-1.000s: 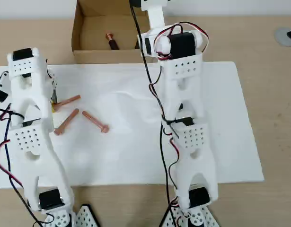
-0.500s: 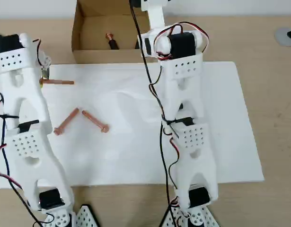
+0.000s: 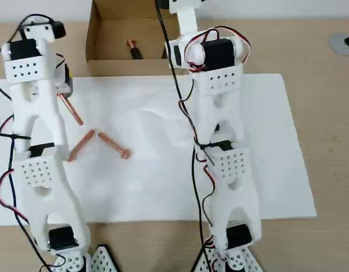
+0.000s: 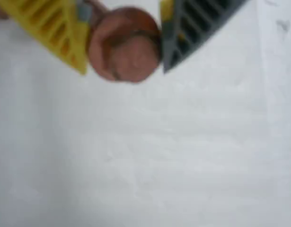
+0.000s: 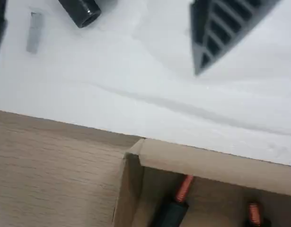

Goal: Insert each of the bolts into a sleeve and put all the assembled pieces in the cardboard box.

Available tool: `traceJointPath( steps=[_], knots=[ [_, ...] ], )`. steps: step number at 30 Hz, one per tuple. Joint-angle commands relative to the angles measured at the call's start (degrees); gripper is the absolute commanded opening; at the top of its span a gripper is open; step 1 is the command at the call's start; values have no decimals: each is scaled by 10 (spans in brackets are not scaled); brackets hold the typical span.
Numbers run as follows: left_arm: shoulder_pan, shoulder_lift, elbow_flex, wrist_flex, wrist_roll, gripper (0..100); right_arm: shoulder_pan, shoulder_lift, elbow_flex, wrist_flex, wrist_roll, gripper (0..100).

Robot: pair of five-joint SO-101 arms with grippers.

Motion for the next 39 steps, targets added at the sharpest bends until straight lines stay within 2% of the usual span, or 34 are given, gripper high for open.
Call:
traceJointPath(
  steps=[1,9,13,19,24,30,34,39],
  knots=[
    [6,30,-30,-2,-18,8,7,-50,-29,7,1,315],
    [7,109,-31,-59,-7,35,7,-49,-28,7,1,315],
    [4,93,-69,-54,51,140,6,-48,-27,7,1,315],
    [5,70,-143,5,164,147,7,-48,-26,7,1,315],
    [-9,45,-92,5,258,147,7,-48,-26,7,3,315],
    [15,21,31,4,314,149,7,-47,-25,7,3,315],
    [38,22,49,2,335,150,7,-48,5,7,3,315],
    [46,22,53,-46,338,147,7,-48,19,7,3,315]
  ],
)
